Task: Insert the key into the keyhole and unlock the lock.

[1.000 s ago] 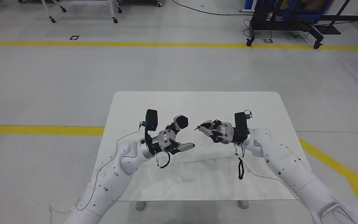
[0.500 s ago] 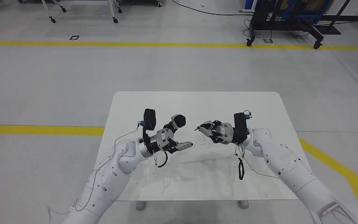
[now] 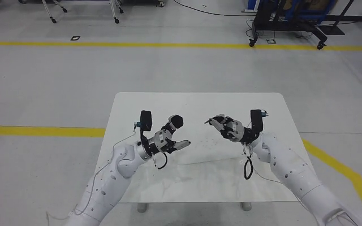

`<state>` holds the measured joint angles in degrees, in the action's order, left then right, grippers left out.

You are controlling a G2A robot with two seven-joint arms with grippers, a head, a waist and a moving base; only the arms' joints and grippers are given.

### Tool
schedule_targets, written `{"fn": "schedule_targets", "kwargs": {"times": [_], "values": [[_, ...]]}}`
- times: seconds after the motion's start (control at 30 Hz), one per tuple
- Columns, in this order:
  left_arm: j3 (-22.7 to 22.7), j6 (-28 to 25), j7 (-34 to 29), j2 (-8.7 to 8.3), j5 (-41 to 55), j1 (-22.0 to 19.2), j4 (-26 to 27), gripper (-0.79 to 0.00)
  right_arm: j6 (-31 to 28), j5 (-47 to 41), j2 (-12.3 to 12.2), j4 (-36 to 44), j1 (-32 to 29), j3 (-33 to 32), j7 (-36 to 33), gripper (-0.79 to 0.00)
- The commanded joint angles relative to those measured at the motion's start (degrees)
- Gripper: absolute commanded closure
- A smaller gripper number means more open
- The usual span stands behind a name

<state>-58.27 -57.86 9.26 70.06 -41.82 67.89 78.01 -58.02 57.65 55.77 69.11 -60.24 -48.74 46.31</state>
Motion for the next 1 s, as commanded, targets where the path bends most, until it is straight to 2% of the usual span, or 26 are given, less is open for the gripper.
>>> {"fn": "schedule_targets", "kwargs": {"times": [0.0, 0.07, 0.1, 0.13, 0.17, 0.2, 0.37, 0.5, 0.97], "values": [[1.5, -0.1, -1.2, -0.01, 4.1, -0.5, -0.4, -0.785, 0.0, -4.8, -0.4, 1.2, -0.5, 1.2, -0.4, 0.000], [4.3, -0.1, -4.0, -0.10, 11.1, -1.5, -1.3, -0.785, 0.0, -8.5, -0.9, 1.8, -0.3, 3.5, -2.8, 0.000], [5.4, -0.1, -6.3, -0.23, 14.7, -2.5, -2.1, -0.711, 0.0, -10.7, -1.1, 2.0, 0.1, 4.8, -4.4, 0.000], [6.0, -0.1, -8.2, -0.39, 17.3, -3.6, -2.9, -0.505, 0.0, -13.4, -1.2, 2.2, 0.5, 6.2, -6.2, 0.000], [6.8, -0.1, -9.9, -0.49, 19.9, -4.4, -3.5, -0.382, 0.0, -16.1, -1.3, 1.9, 1.2, 7.5, -8.4, 0.000], [7.5, -0.1, -11.4, -0.58, 21.9, -5.2, -3.8, -0.332, 0.0, -18.9, -1.3, 1.8, 2.0, 8.8, -10.8, 0.000], [8.7, -0.1, -15.1, -1.02, 26.9, -7.0, -4.9, -0.360, 0.0, -31.1, -1.6, 2.7, 5.2, 13.6, -19.3, 0.000], [8.6, -0.1, -16.0, -1.27, 28.3, -7.4, -5.5, -0.302, 0.0, -37.6, -2.0, 3.2, 6.3, 15.0, -22.4, 0.000], [9.6, -0.1, -15.7, -1.00, 26.7, -8.0, -6.4, -0.296, 0.0, -44.5, -2.4, 3.9, 7.3, 16.5, -28.3, 0.000]]}}
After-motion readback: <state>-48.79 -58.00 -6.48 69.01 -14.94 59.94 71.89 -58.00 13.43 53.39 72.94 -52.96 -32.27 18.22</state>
